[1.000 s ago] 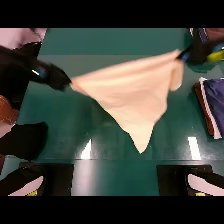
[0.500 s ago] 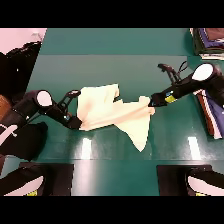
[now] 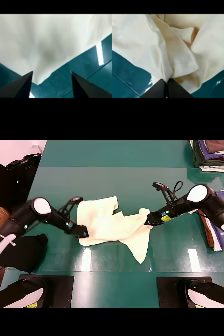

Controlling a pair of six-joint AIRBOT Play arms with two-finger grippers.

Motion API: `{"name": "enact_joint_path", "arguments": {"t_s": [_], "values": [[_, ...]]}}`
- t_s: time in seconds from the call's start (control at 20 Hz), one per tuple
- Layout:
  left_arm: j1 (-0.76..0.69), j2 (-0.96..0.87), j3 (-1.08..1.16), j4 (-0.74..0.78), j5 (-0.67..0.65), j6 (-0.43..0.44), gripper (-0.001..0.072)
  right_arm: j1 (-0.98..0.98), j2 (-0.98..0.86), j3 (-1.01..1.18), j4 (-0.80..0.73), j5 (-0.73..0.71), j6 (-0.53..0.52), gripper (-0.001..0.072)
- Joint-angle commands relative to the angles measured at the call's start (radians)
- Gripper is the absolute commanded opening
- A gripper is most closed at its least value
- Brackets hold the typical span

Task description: Fold the shirts.

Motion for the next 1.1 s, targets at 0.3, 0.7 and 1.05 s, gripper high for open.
{"name": "enact_joint_path", "arguments": {"t_s": [0.3,0.7,1.05], "values": [[0.209,-0.211,0.311,0.055,0.187,0.035,0.0539,0.003,0.033,-0.004,0.003,-0.005,0.0,0.0011],[0.24,-0.516,0.333,-0.134,0.249,0.172,0.0537,0.003,0.033,-0.005,0.003,-0.024,0.032,0.0011],[0.24,-0.518,0.333,-0.164,0.278,0.185,0.0197,0.003,0.032,-0.004,0.003,-0.058,0.067,0.0012]]}}
